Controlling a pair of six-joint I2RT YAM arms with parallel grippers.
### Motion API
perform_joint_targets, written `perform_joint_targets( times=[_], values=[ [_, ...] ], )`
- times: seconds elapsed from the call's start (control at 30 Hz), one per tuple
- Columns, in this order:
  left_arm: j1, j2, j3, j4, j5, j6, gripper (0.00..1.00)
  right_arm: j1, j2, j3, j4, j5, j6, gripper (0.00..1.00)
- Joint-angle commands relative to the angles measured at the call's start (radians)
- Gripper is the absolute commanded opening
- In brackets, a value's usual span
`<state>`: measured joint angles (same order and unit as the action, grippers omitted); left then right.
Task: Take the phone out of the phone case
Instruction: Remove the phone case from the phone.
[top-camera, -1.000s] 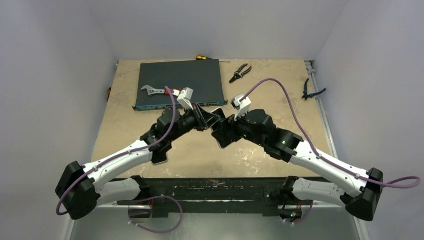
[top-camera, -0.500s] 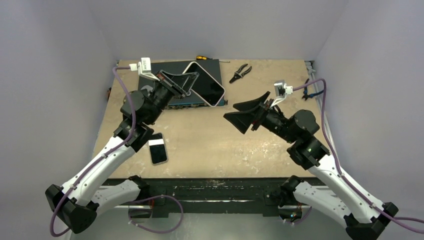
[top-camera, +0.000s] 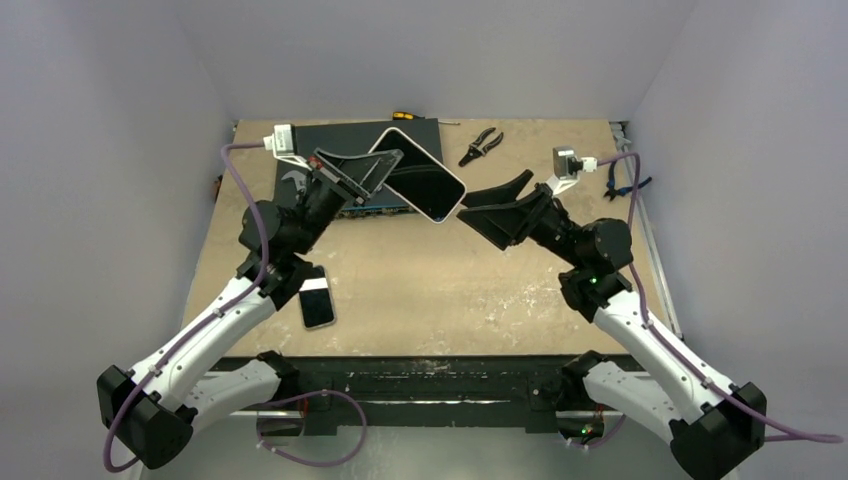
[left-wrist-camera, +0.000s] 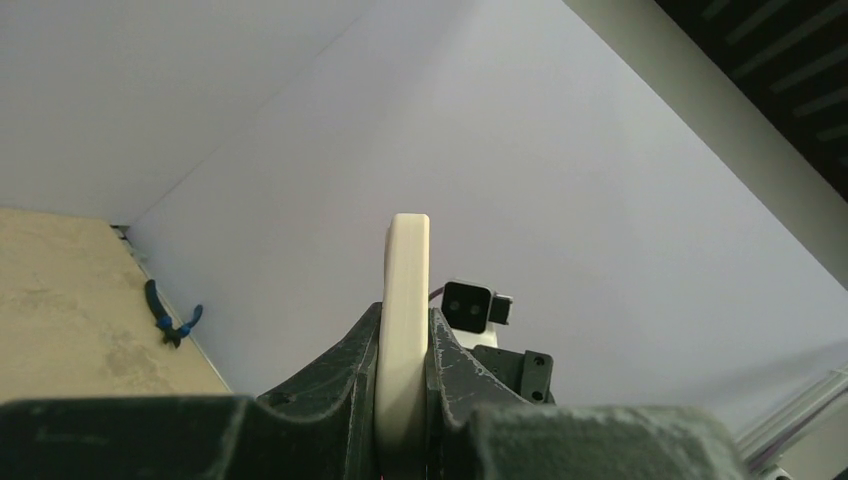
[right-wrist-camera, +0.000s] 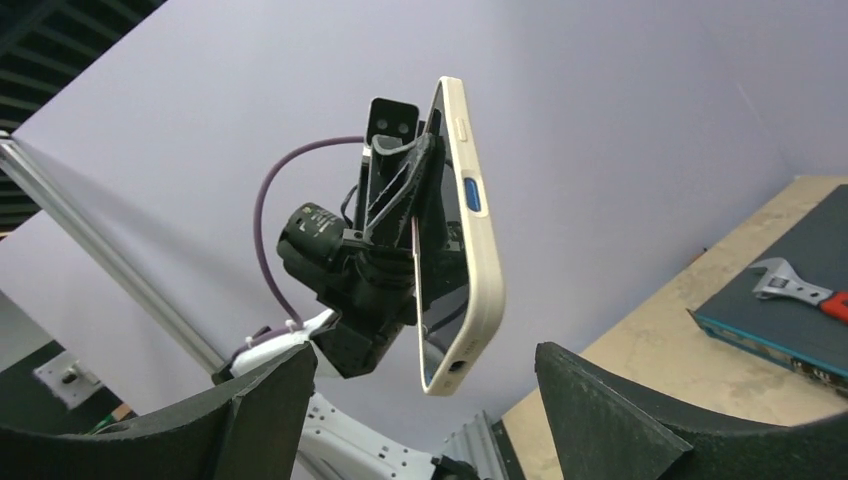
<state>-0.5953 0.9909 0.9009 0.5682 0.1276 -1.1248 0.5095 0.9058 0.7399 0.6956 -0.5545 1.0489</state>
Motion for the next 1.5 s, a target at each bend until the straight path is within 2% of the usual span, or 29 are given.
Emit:
perform_joint_targets(
  times=[0.0, 0.23, 0.47, 0.83, 1.0, 1.07, 1.13, 1.27, 1.47],
  values=[
    [0.008, -0.019, 0.011, 0.2, 0.029, -0.086, 0.0, -0.002, 0.015, 0.048, 0.127, -0.045, 0.054, 0.84],
    [0.009, -0.001, -0.021, 0.277, 0.042, -0.138, 0.0, -0.002, 0.059, 0.035, 0.189, -0.017, 0.103, 0.79],
    [0.008, 0.016, -0.049, 0.314, 0.041, -0.162, 0.0, 0.007, 0.13, 0.074, 0.313, 0.02, 0.188, 0.67],
    [0.008, 0.032, -0.073, 0.327, 0.018, -0.164, 0.0, 0.058, 0.171, 0.141, 0.192, -0.009, 0.147, 0.43],
    [0.009, 0.041, -0.085, 0.344, 0.023, -0.168, 0.0, 0.065, 0.186, 0.154, 0.183, -0.018, 0.161, 0.28],
    [0.009, 0.041, -0.093, 0.346, 0.02, -0.168, 0.0, 0.067, 0.196, 0.161, 0.182, -0.021, 0.17, 0.16],
    [0.008, 0.039, -0.098, 0.348, 0.023, -0.166, 0.0, 0.069, 0.206, 0.163, 0.185, -0.025, 0.188, 0.0],
    [0.009, 0.025, -0.104, 0.34, 0.027, -0.155, 0.13, 0.069, 0.221, 0.169, 0.201, -0.04, 0.225, 0.0],
    [0.009, 0.011, -0.116, 0.325, 0.032, -0.143, 0.15, 0.069, 0.234, 0.183, 0.214, -0.063, 0.266, 0.0]
  ],
)
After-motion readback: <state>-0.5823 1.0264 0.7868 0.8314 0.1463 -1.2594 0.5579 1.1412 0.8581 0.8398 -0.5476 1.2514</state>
